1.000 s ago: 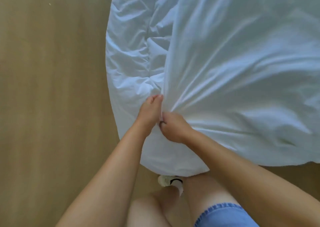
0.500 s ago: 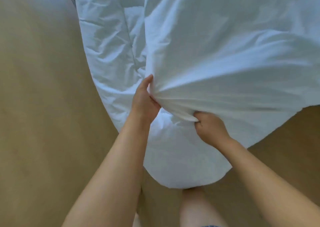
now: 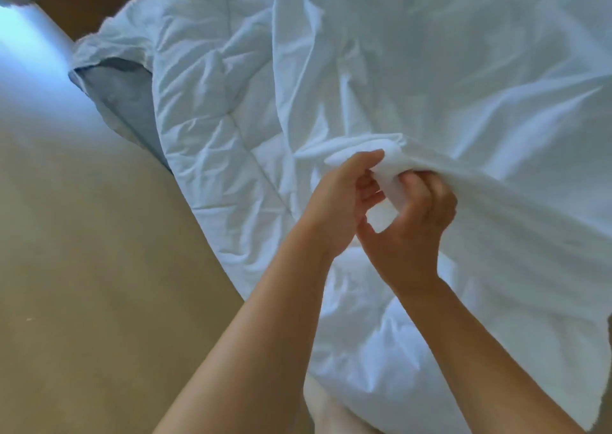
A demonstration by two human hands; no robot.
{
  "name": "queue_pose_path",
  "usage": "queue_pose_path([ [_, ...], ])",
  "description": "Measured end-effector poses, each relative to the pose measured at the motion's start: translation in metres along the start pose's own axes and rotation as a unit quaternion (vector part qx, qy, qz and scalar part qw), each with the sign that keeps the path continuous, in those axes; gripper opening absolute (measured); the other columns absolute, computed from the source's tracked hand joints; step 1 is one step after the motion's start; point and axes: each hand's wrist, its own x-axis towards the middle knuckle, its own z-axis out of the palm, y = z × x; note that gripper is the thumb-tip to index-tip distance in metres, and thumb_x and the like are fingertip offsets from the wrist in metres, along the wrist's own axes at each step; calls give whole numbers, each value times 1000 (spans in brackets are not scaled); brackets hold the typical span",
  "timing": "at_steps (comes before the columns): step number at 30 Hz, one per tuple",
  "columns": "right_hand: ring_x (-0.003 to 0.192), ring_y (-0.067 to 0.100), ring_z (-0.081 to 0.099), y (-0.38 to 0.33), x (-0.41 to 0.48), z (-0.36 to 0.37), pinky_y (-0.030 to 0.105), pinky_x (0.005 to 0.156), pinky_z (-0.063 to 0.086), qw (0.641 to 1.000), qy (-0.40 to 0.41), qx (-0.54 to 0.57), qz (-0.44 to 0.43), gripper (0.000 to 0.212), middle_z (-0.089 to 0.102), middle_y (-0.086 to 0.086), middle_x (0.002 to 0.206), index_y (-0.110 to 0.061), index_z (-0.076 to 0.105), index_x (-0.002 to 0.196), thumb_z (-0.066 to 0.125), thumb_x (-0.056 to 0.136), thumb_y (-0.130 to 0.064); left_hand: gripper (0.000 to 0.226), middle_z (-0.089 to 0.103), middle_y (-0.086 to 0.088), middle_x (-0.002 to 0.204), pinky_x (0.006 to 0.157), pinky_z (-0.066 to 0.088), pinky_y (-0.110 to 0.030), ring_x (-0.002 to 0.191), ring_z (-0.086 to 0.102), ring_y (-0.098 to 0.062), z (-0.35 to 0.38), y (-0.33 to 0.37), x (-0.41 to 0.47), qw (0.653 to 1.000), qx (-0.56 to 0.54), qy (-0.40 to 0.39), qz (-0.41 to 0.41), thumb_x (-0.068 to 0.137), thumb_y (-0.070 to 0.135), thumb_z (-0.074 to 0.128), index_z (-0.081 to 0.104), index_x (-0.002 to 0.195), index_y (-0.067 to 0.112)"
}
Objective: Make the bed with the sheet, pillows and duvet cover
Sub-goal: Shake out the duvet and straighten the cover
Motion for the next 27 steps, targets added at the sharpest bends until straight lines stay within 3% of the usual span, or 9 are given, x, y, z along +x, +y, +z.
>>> queue_pose_path([
  [4,120,31,30,-4,55,55,45,101,26,994,-41,-78,65,78,33,17,132,-15,34,132,75,66,-12,15,62,-5,100,94,41,-37,99,58,-20,-15,55,56,991,103,-58,-56,89,17,49,61,97,12],
  [8,130,43,34,10,105,104,57,101,29,952,-181,-205,136,79,38,28,139,-10,47,135,75,62,-9,23,66,8,109,89,44,-24,101,59,-3,-51,91,113,958,277,21,-78,89,10,52,67,101,23],
  [13,142,33,-17,32,131,180,65,107,-5,847,-500,-169,59,110,-23,14,153,-26,-11,149,61,73,-64,55,42,-6,139,100,34,-30,122,46,-24,-116,127,197,752,625,209,11,86,15,59,41,138,17],
  [16,126,35,-46,31,115,211,70,98,-15,808,-567,-161,22,138,-59,10,130,-35,-46,128,64,56,-77,75,37,-7,143,101,34,-33,128,41,-26,-142,153,248,833,437,333,-58,84,33,66,27,145,14],
  [18,128,38,-42,28,107,215,73,96,-12,781,-587,-210,-25,135,-53,13,136,-34,-40,132,70,62,-65,64,50,-3,132,96,42,-36,118,51,-23,-148,163,276,897,283,303,-152,83,42,65,42,137,17],
  [20,143,39,10,27,112,210,66,101,24,804,-535,-245,-86,97,7,17,157,-28,23,148,77,68,-41,41,63,-4,115,88,49,-38,103,61,-22,-140,167,297,937,194,214,-199,87,38,61,56,122,17],
  [22,98,30,66,31,127,203,37,69,55,889,-406,-204,-62,47,68,11,104,-14,69,97,84,53,-20,29,66,-9,102,84,52,-41,91,64,-25,-121,176,315,950,200,172,-168,89,23,60,62,114,10],
  [24,63,27,65,31,162,194,29,51,48,948,-304,-30,89,23,64,9,68,-5,66,83,73,61,-10,12,66,-10,87,77,53,-38,75,64,-24,-97,201,338,957,220,151,-113,87,13,60,65,96,7],
  [27,64,15,51,51,247,185,28,60,37,938,-17,72,339,13,56,3,69,-6,58,83,50,74,-10,8,67,-2,83,79,49,-37,78,63,-17,-56,257,375,972,228,32,-38,90,18,54,62,93,16],
])
